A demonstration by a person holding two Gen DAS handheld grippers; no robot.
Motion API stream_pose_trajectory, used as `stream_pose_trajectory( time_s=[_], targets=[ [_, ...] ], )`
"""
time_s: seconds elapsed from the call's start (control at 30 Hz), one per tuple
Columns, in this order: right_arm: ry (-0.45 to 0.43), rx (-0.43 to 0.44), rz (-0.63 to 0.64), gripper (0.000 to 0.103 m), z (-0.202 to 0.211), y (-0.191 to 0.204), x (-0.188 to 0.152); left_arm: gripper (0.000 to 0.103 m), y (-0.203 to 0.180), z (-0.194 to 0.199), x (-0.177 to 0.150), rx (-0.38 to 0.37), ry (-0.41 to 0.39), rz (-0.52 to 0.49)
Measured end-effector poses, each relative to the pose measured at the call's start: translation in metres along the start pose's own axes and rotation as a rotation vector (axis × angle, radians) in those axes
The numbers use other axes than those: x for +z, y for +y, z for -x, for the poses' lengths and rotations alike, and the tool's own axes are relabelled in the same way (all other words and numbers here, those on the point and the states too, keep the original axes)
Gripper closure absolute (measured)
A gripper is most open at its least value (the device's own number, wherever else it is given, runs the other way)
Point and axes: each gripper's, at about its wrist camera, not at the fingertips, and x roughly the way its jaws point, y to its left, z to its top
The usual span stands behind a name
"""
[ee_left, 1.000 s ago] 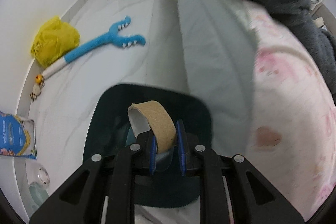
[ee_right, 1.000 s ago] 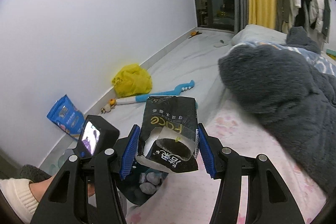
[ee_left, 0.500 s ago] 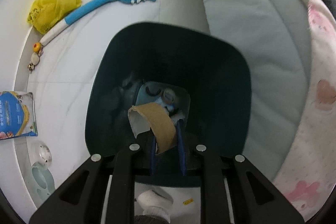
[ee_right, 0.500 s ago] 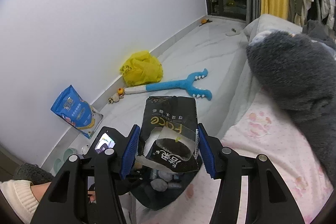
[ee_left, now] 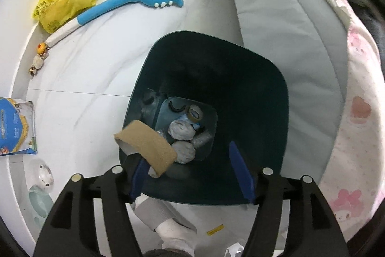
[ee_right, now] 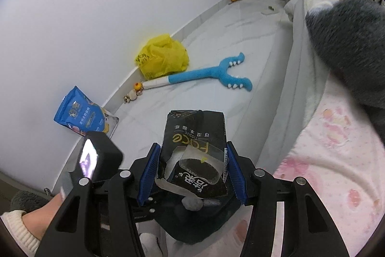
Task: Collect trash
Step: 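Open the left tool to drop the tape roll while the right tool releases the packet into the bin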
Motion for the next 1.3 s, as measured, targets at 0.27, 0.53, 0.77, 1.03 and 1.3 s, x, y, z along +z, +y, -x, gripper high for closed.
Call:
stream_pose_trajectory(
  time_s=[0.27,0.53,0.77,1.03,1.3],
  targets=[
    [0.057,-0.007,-0.027,0.048,-0.036,0.000,0.000,0.072,-0.006,0.005,-0.006,-0.040,0.011,-0.090],
    [0.143,-0.028,-0.031,0.048,-0.072,0.003,-0.008,0.035,-0.010,0.012,-0.012,-0.030,0.006,-0.163],
    [0.238,-0.046,-0.032,0.048,-0.103,0.005,-0.020,0.068,-0.005,0.019,-0.013,0.007,-0.010,-0.196],
    [0.375,-0.070,-0.033,0.048,-0.142,0.010,-0.041,0.068,-0.002,0.055,-0.009,-0.010,-0.138,-0.177],
    [0.454,-0.106,-0.042,0.038,-0.163,0.012,-0.058,0.073,-0.001,0.098,0.002,-0.013,-0.291,-0.156]
  ],
)
